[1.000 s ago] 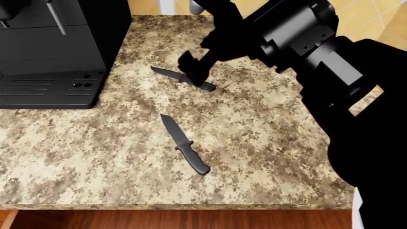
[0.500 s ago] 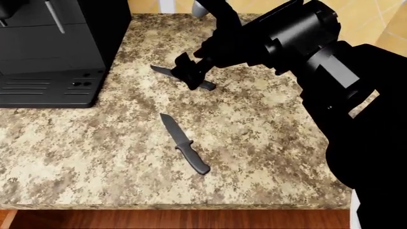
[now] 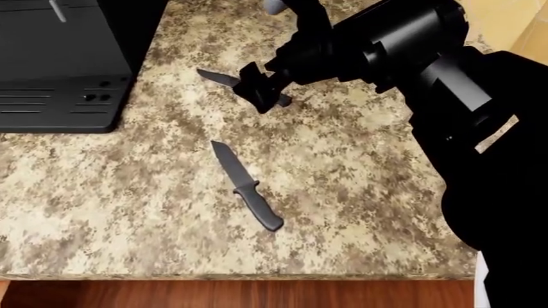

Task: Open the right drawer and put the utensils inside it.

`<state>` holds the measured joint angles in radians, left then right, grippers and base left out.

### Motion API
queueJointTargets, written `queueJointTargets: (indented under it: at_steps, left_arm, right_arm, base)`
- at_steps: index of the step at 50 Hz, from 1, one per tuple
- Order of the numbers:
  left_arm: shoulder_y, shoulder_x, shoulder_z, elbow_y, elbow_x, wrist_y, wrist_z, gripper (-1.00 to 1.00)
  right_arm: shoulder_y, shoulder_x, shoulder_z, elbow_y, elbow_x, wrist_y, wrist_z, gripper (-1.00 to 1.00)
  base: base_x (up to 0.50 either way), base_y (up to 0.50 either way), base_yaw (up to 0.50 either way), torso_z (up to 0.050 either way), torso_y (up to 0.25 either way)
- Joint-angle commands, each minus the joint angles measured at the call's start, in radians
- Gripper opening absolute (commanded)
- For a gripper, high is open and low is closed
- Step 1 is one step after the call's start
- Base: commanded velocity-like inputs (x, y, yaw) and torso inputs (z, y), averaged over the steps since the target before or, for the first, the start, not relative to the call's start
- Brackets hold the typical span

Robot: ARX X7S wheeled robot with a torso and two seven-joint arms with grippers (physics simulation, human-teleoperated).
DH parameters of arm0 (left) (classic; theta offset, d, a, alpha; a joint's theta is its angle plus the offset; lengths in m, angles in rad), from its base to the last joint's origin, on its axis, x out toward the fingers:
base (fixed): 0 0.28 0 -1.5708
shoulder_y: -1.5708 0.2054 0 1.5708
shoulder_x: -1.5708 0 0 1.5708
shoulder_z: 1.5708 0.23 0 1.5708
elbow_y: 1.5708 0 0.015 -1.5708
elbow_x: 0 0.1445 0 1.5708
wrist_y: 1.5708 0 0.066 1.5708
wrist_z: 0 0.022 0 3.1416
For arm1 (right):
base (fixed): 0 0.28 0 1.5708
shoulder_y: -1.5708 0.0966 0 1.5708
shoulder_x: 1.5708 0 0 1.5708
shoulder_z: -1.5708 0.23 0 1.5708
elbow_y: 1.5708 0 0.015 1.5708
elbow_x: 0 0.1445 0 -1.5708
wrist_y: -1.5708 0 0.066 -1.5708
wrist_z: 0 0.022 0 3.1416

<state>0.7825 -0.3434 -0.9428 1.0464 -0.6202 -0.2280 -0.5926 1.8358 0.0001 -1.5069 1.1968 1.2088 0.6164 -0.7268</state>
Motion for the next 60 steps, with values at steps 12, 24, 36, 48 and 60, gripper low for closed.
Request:
queueJointTargets:
  at_steps: [12, 24, 36, 48, 60]
  left_arm:
    - [-0.003, -0.001, 0.014, -0.001, -0.005, 0.014, 0.001, 1.0]
    - [-0.002, -0.007, 0.021, -0.001, 0.004, 0.013, -0.004, 1.0]
    - [-0.005, -0.013, 0.036, -0.001, 0.021, 0.005, -0.011, 1.0]
    - [0.0, -0.025, 0.047, 0.0, 0.031, 0.006, -0.025, 1.0]
    - [-0.005, -0.012, 0.041, -0.001, 0.032, 0.006, -0.012, 1.0]
  right_arm:
    - [-0.01, 0.0, -0.003, 0.019, -0.074, 0.012, -0.002, 1.0]
    - [-0.057, 0.0, 0.021, 0.015, -0.135, 0.007, 0.014, 1.0]
    - [-0.101, 0.0, 0.038, 0.044, -0.12, -0.008, 0.011, 1.0]
    - [-0.127, 0.0, 0.05, 0.073, -0.081, 0.048, 0.026, 1.0]
    - [-0.139, 0.0, 0.023, 0.023, -0.177, 0.055, 0.019, 1.0]
  base:
    - [0.0, 0.0, 0.0, 0.001, -0.029]
    - [0.0, 0.0, 0.0, 0.0, 0.0]
    - [0.0, 0.0, 0.0, 0.0, 0.0]
    - [0.0, 0.0, 0.0, 0.0, -0.005]
    - [0.0, 0.0, 0.0, 0.0, -0.005]
